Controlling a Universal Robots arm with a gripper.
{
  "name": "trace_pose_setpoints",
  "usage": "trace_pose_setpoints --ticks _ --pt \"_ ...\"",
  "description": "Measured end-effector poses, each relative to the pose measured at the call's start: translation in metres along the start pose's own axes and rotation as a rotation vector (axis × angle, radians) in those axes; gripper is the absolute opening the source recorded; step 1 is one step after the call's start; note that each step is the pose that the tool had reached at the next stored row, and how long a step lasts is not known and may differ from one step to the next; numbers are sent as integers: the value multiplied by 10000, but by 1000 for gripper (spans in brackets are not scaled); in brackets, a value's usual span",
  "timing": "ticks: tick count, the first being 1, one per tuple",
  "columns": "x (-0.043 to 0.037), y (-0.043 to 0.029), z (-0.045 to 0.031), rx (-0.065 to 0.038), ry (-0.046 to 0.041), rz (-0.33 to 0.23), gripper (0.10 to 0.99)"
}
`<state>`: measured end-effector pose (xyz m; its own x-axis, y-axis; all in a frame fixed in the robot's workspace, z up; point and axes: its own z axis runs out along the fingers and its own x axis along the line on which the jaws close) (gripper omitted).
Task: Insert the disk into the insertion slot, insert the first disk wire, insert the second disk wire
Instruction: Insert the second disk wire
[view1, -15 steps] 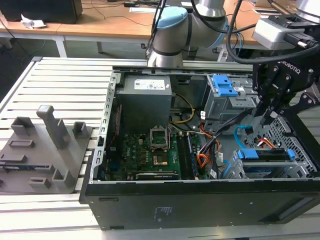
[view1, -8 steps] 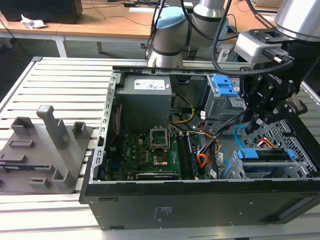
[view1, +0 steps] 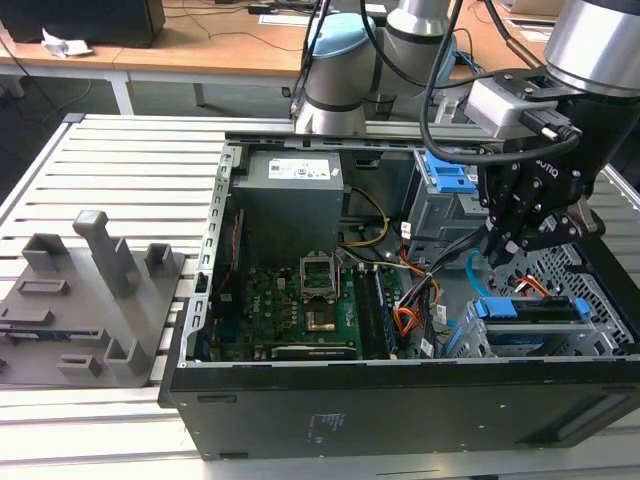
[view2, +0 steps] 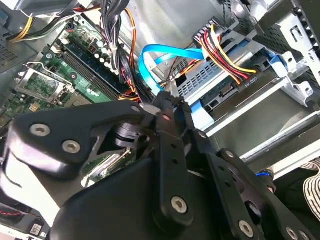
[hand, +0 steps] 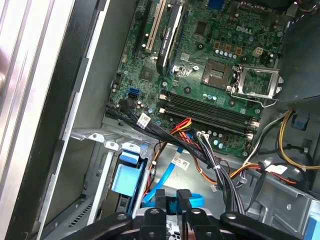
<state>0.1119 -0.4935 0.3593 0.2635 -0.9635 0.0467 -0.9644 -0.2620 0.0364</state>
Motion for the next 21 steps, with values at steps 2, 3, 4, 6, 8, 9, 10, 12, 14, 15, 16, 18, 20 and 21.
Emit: trace_pose_setpoints --ticks 2,3,4,6,8,9,10,12,14,15,16,18,20,21 --pt "1 0 0 -1 1 0 161" --pt "1 0 0 -1 0 0 161" --pt "2 0 0 0 1 0 161" --pt "34 10 1 -1 1 1 161" --pt "116 32 7 -1 2 1 161" --pt "153 42 9 -1 2 1 161" --pt "176 28 12 -1 0 -2 161" --pt "205 -26 16 -10 -3 -2 161" --pt "247 -15 20 -12 -1 0 161" --pt "292 -2 24 -11 -2 1 161" --pt "318 4 26 -12 -2 0 161" --pt "373 19 30 -12 -2 0 161" --pt "394 24 32 -11 -3 0 161" --pt "394 25 32 -11 -3 -1 161"
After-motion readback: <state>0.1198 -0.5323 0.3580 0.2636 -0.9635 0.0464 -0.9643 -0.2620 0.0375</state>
